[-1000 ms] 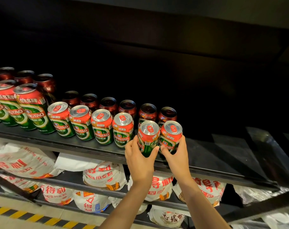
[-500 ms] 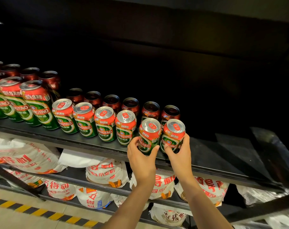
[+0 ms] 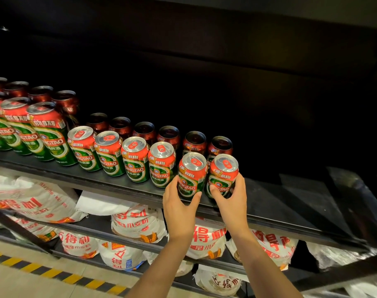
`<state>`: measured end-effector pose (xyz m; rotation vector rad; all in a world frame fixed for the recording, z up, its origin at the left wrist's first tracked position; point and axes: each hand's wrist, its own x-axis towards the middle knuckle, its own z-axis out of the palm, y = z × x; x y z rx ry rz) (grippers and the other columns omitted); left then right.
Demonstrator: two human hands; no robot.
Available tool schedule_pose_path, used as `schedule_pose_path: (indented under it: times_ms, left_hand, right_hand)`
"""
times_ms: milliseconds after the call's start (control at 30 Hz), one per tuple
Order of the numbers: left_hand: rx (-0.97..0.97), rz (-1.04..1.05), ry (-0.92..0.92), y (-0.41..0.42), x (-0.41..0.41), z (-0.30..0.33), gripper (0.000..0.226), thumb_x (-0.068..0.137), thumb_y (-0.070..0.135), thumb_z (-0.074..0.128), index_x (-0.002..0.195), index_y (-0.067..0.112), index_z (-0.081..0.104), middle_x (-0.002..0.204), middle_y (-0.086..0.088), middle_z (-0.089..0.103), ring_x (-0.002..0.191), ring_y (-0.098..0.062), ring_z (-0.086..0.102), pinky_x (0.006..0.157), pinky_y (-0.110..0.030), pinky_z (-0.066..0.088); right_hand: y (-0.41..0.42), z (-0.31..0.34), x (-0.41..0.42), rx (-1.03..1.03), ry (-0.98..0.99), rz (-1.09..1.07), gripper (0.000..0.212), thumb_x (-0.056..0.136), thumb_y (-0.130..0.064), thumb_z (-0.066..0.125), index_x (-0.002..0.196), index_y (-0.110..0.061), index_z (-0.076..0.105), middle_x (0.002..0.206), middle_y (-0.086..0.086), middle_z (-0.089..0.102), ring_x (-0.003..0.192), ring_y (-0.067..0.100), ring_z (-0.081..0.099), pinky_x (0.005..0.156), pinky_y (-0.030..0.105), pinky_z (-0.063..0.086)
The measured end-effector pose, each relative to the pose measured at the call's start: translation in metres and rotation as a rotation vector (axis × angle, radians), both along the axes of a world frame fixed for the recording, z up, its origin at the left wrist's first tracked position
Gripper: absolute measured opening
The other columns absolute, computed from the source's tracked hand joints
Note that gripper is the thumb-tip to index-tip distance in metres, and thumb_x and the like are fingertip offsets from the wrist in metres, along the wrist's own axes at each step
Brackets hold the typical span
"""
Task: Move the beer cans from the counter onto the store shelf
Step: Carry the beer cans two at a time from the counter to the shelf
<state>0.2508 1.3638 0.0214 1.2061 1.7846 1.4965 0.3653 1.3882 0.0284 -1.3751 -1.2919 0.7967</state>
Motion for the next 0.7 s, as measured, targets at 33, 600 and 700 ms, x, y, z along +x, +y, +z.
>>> schedule_pose_path:
  times_ms: [33, 600, 700]
  left_hand:
    - [0.007, 0.008, -0.008, 0.0, 0.0, 0.0, 0.063, 0.077, 0.024, 0.075, 0.133, 0.021, 0.046, 0.13, 0.006, 0.049, 0.125, -0.01, 0.042, 0.103, -0.026, 0.036]
    - [0.021, 0.251, 0.024, 0.013, 0.019, -0.003, 0.062, 0.07, 0.031, 0.08, 0.123, 0.016, 0.051, 0.119, -0.003, 0.049, 0.112, -0.022, 0.049, 0.095, -0.044, 0.045]
    - [0.016, 0.269, 0.034, 0.016, 0.02, -0.003, 0.064, 0.072, 0.033, 0.078, 0.126, 0.015, 0.05, 0.123, -0.004, 0.049, 0.115, -0.022, 0.048, 0.097, -0.044, 0.044]
  right_hand:
    - [0.0, 0.0, 0.0, 0.006, -0.002, 0.003, 0.065, 0.082, -0.018, 0.072, 0.137, -0.024, 0.038, 0.133, -0.005, 0.05, 0.118, 0.006, 0.051, 0.084, 0.008, 0.043]
    - [-0.001, -0.002, 0.003, 0.068, 0.017, 0.078, 0.061, 0.079, -0.027, 0.075, 0.13, -0.036, 0.042, 0.126, -0.011, 0.055, 0.112, -0.005, 0.054, 0.082, 0.003, 0.043]
    - [0.0, -0.003, 0.003, 0.067, -0.005, 0.064, 0.06, 0.079, -0.028, 0.075, 0.128, -0.037, 0.041, 0.128, -0.008, 0.05, 0.111, -0.005, 0.052, 0.081, 0.0, 0.042]
